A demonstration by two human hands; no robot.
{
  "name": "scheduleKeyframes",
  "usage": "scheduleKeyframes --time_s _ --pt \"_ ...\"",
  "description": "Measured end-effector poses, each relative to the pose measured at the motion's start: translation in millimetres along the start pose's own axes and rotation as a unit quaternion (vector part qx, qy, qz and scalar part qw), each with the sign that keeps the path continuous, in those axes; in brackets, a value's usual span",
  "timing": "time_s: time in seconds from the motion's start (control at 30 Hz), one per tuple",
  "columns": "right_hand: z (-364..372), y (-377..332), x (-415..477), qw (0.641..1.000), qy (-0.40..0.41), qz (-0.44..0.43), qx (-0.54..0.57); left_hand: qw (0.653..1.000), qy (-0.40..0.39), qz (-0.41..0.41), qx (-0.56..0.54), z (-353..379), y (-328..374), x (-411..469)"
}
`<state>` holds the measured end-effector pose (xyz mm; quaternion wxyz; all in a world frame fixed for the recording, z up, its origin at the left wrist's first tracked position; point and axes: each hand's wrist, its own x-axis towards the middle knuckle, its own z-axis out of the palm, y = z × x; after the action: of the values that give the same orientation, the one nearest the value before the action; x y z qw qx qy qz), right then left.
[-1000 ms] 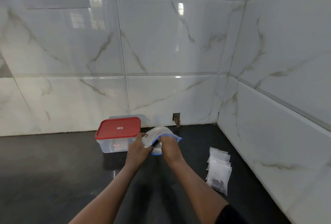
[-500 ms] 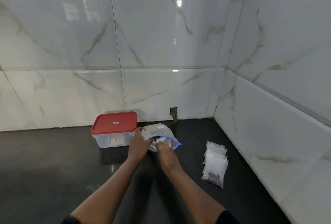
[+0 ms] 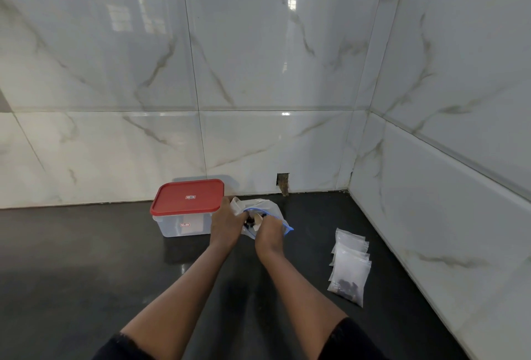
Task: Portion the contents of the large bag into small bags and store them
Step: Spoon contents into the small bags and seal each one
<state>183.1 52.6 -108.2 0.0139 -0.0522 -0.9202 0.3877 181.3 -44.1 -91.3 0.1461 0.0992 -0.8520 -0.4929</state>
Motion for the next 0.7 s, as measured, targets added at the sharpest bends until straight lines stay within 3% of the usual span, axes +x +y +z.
scheduleKeyframes --time_s 0.1,0.27,0.47,0.7 --pt "4 -5 9 0.996 -0.042 -0.017 -0.080 1.000 0.001 0.003 0.010 -1 3 5" --pt "5 -11 21 0.992 -0.093 -0.006 -0.088 1.000 0.010 0.000 0.013 -1 3 10" --pt "-1 -2 19 0.999 -0.027 0.006 0.017 1.000 0.002 0.018 0.011 2 3 14" --pt "-1 -3 24 0.998 -0.037 0.050 0.013 1.000 -0.004 0.018 0.023 10 3 12"
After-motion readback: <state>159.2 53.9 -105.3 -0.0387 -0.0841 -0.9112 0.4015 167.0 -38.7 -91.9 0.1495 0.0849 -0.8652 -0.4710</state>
